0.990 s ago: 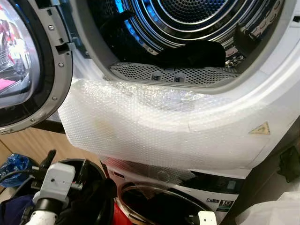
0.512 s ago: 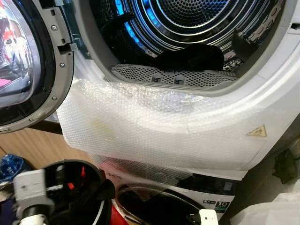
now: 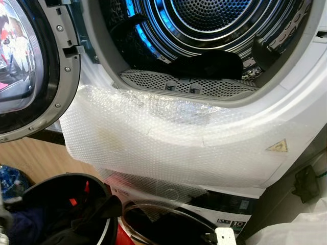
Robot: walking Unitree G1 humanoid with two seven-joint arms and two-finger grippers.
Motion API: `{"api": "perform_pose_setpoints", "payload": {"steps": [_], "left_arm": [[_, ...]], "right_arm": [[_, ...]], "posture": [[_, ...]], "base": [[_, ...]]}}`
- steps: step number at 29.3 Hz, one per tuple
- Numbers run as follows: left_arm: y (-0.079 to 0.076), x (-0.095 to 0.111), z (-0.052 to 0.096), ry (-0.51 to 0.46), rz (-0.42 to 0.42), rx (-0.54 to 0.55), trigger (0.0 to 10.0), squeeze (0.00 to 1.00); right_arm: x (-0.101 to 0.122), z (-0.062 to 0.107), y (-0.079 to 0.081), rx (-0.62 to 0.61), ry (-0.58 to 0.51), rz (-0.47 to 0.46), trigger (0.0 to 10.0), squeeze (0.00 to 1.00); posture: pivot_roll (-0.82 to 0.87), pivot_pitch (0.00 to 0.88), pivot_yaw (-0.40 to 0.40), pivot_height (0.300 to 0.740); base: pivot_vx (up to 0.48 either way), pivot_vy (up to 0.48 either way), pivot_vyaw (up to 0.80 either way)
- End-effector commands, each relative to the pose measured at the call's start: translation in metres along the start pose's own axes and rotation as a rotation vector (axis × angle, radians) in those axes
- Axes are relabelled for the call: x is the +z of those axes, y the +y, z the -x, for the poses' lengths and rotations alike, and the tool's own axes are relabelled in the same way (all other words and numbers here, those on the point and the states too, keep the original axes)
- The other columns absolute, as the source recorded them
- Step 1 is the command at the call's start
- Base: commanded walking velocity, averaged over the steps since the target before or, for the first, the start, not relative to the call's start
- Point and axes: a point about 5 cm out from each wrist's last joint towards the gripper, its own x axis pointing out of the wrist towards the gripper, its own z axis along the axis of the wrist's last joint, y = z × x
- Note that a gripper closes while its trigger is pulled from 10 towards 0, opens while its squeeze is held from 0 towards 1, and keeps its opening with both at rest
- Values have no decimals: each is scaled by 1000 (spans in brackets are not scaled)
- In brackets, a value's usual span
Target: Clothes washing
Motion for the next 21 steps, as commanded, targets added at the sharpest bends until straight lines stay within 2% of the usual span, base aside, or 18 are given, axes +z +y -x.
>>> {"api": "perform_pose_setpoints", "payload": {"steps": [1, 2, 5, 6, 12, 14, 15, 19, 21], "left_arm": [[-6, -5, 0, 13, -51, -73, 10000, 1000], [-9, -7, -1, 18, -58, -161, 10000, 1000], [-21, 0, -4, -44, -65, -319, 10000, 1000], [-27, 4, -5, -60, -40, -376, 10000, 1000], [-40, 21, 1, -134, 27, -551, 10000, 1000], [-37, 20, 0, -128, 82, -528, 10000, 1000], [-34, 19, -1, -122, 142, -495, 10000, 1000], [-35, 16, 1, -113, 277, -437, 10000, 1000], [-35, 13, 1, -80, 367, -372, 10000, 1000]], "right_arm": [[1, -1, 2, 11, 7, 11, 10000, 0], [1, -1, 1, 10, 7, 13, 10000, 0], [5, -1, 0, 9, 0, 12, 10000, 0], [5, -1, 1, 11, 0, 17, 10000, 0], [5, -1, -1, 18, 1, 28, 10000, 0], [3, -1, -1, 17, 4, 30, 10000, 0], [2, 0, -2, 15, 8, 32, 10000, 0], [0, 0, -4, 11, 11, 29, 10000, 0], [-4, 1, -5, 11, 20, 32, 10000, 0]], "posture": [[332, 0, -12, 740], [328, 0, -17, 740], [329, 0, -25, 740], [325, 0, -25, 740], [321, 0, -26, 740], [316, 0, -21, 740], [314, 0, -21, 740], [317, 0, -29, 740], [315, 0, -31, 740]], "base": [[0, 0, 0], [0, 0, 0], [0, 0, 0], [0, 0, 0], [0, 0, 0], [0, 0, 0], [0, 0, 0], [0, 0, 0], [0, 0, 0]]}}
